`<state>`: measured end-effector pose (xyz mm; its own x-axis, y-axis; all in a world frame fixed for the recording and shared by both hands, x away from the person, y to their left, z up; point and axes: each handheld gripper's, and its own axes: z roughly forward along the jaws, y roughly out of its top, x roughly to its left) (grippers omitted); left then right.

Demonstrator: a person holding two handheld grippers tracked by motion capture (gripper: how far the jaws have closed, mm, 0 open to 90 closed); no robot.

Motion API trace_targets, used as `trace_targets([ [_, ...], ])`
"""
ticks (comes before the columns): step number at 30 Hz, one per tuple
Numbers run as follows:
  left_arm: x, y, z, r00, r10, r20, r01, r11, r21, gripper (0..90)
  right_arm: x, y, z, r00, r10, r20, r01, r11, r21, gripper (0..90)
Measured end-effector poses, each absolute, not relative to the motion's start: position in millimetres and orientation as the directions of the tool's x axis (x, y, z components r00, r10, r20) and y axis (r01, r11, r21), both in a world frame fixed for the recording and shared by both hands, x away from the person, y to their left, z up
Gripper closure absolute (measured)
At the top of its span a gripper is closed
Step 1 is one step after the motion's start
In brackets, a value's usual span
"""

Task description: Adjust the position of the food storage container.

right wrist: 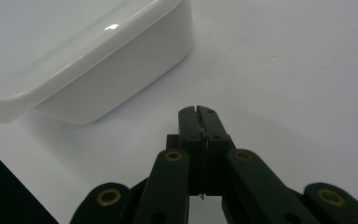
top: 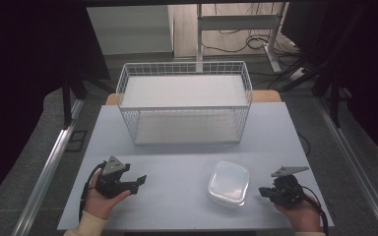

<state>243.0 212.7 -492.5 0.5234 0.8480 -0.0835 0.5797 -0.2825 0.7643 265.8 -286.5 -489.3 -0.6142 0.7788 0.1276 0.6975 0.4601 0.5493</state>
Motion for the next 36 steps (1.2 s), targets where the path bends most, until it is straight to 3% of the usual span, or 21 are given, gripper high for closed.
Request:
trace_targets([
  [17,244,215,-493,0.520,0.849,-0.090,0.585,-0.277,0.762,25.3,277,-248,-496,-0.644,0.757,0.115,0.688,0.507,0.519,89.9],
  [36,243,217,-489,0.517,0.851,-0.095,0.579,-0.266,0.771,25.3,289,-207,-499,-0.685,0.725,0.079,0.632,0.536,0.560,89.9],
])
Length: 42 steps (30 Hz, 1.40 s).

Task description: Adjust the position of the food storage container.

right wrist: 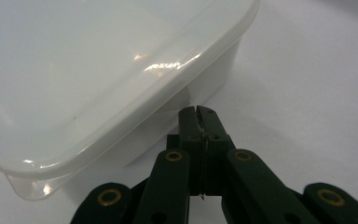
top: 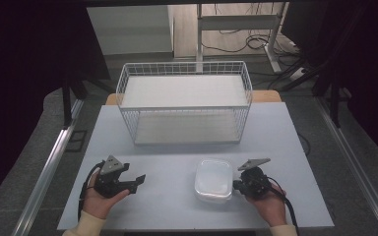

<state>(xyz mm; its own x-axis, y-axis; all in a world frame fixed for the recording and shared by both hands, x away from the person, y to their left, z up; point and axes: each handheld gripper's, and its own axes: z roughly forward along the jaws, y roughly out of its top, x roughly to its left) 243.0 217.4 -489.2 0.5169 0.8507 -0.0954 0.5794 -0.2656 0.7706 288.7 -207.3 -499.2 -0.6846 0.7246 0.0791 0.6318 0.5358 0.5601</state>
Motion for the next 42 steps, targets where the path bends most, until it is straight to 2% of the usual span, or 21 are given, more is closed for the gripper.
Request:
trace_targets([
  [16,243,223,-487,0.513,0.852,-0.109,0.579,-0.249,0.776,25.4,301,-156,-507,-0.759,0.651,0.024,0.555,0.626,0.548,89.9],
  [30,243,219,-489,0.520,0.848,-0.100,0.582,-0.266,0.768,25.4,297,-134,-508,-0.802,0.596,0.023,0.505,0.658,0.559,89.9],
  [38,243,219,-489,0.522,0.847,-0.102,0.581,-0.265,0.769,25.5,296,-130,-509,-0.816,0.578,0.013,0.485,0.671,0.562,89.9],
  [42,242,218,-488,0.529,0.842,-0.110,0.575,-0.260,0.775,25.5,294,-147,-495,-0.805,0.593,0.001,0.474,0.644,0.601,89.9],
])
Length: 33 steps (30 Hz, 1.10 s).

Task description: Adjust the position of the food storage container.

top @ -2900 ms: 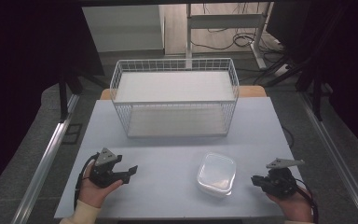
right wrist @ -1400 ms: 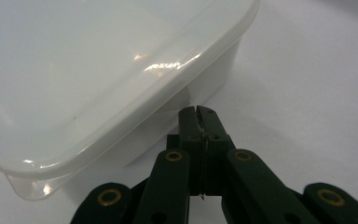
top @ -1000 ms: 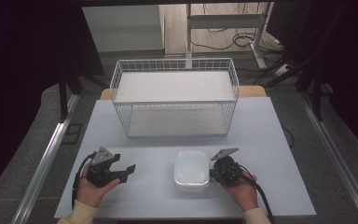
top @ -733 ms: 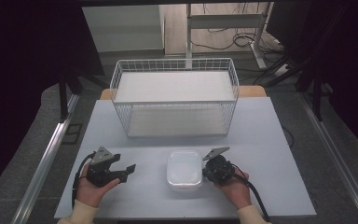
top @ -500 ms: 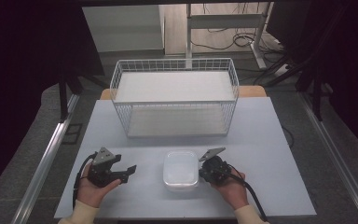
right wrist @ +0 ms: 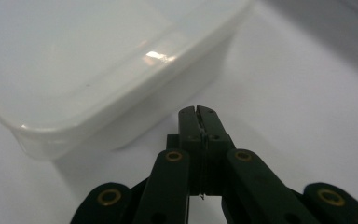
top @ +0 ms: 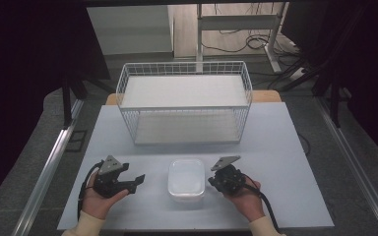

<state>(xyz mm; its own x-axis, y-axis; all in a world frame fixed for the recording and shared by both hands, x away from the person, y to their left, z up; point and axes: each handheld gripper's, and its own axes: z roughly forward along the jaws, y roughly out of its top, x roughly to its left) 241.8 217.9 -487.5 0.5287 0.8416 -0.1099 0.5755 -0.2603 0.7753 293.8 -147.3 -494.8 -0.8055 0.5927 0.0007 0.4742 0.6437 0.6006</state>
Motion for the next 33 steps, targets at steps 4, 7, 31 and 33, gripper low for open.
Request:
trace_targets([
  [4,246,222,-489,0.537,0.834,-0.129,0.578,-0.252,0.776,25.5,292,-168,-487,-0.780,0.626,-0.002,0.477,0.596,0.646,86.0],
  [7,248,227,-490,0.537,0.831,-0.144,0.581,-0.240,0.778,25.7,293,-180,-487,-0.741,0.672,-0.009,0.486,0.545,0.683,58.4],
  [31,237,218,-481,0.545,0.821,-0.167,0.560,-0.208,0.802,25.3,285,-200,-482,-0.649,0.757,0.076,0.530,0.378,0.759,22.3],
  [33,237,218,-481,0.543,0.823,-0.168,0.562,-0.207,0.801,25.0,285,-199,-482,-0.655,0.752,0.076,0.525,0.379,0.762,22.2],
])
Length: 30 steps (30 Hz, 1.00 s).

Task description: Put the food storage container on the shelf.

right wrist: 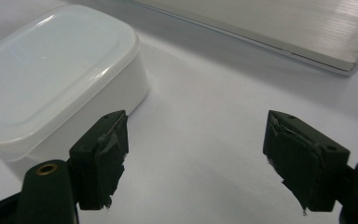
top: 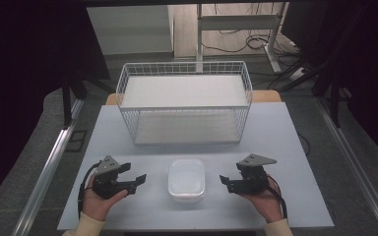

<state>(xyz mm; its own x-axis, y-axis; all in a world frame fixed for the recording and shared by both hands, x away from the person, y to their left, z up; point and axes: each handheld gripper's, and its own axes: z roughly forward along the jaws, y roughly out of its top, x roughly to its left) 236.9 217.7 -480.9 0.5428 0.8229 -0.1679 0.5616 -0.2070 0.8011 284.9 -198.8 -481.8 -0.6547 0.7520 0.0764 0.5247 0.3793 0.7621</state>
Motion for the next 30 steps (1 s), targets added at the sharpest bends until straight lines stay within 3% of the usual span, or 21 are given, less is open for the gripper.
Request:
trace_targets([
  [9,236,213,-478,0.559,0.808,-0.185,0.554,-0.199,0.808,24.6,282,-193,-484,-0.651,0.754,0.089,0.527,0.365,0.768,23.7],
  [15,237,209,-479,0.562,0.803,-0.198,0.542,-0.177,0.821,23.3,282,-189,-481,-0.633,0.758,0.156,0.564,0.314,0.764,24.3],
  [30,244,196,-477,0.559,0.770,-0.308,0.615,-0.136,0.776,26.6,285,-182,-480,-0.633,0.739,0.232,0.587,0.263,0.766,27.5],
])
